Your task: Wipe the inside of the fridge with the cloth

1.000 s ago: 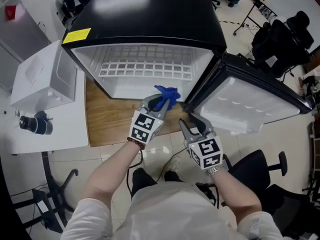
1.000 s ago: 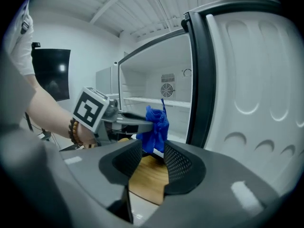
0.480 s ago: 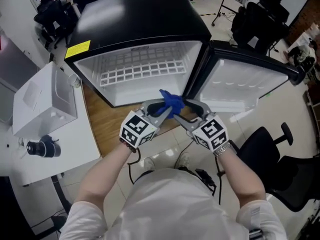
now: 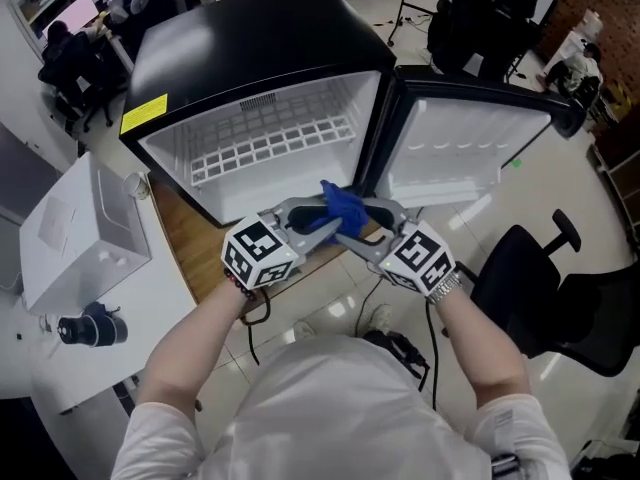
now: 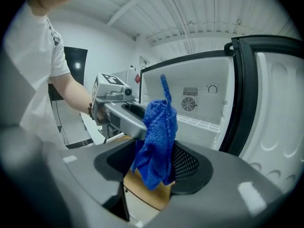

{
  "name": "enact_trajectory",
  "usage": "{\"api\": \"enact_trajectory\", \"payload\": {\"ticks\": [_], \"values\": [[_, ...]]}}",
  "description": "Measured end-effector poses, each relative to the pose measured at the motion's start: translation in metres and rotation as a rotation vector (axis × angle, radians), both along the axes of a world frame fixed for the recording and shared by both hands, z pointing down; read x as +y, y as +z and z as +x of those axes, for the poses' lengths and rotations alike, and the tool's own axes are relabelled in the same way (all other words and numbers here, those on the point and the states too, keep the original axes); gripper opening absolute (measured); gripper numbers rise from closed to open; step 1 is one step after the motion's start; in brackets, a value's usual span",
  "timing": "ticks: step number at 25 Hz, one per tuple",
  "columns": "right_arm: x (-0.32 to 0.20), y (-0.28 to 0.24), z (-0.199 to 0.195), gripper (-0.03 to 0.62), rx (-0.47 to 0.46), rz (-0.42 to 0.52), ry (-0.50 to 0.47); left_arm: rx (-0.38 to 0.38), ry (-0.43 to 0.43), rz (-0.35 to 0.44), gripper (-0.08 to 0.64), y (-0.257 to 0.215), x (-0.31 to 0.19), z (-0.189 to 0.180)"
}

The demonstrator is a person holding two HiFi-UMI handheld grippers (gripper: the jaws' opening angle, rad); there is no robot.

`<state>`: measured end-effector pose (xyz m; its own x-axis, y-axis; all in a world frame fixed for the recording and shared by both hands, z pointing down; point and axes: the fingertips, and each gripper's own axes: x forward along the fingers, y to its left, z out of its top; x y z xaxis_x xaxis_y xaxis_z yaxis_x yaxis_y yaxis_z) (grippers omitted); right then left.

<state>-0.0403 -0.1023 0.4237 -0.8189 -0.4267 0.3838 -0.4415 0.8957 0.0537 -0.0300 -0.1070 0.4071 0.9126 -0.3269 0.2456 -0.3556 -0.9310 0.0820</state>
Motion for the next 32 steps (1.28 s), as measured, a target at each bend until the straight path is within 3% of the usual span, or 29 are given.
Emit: {"api": "enact_trajectory", "payload": {"ticks": [5,12,16,21,26,32], "values": [[0.005,-0.005,0.012,0.186,-0.002,0.01,0.004,-0.012,0.039,-0.009,0.057,-0.004,0.003,0.009],[-0.002,-0.008,0.055,0.099,0.036,0.034,0.042,-0.022,0.055,-0.038,0.063,-0.008,0.002,0.051],[-0.013,-0.021,0.085,0.077,0.024,0.071,0.119,0.037,-0.033,-0.028,0.091,-0.017,-0.009,0.071],[-0.036,-0.049,0.127,0.072,-0.009,0.134,0.223,0.185,-0.276,-0.077,0.115,-0.015,-0.041,0.066],[-0.059,-0.077,0.153,0.071,-0.044,0.186,0.3,0.059,-0.472,-0.086,0.117,0.024,-0.066,0.077],[-0.076,-0.115,0.15,0.071,-0.07,0.253,0.323,-0.103,-0.592,-0.151,0.197,0.077,-0.085,0.103]]}}
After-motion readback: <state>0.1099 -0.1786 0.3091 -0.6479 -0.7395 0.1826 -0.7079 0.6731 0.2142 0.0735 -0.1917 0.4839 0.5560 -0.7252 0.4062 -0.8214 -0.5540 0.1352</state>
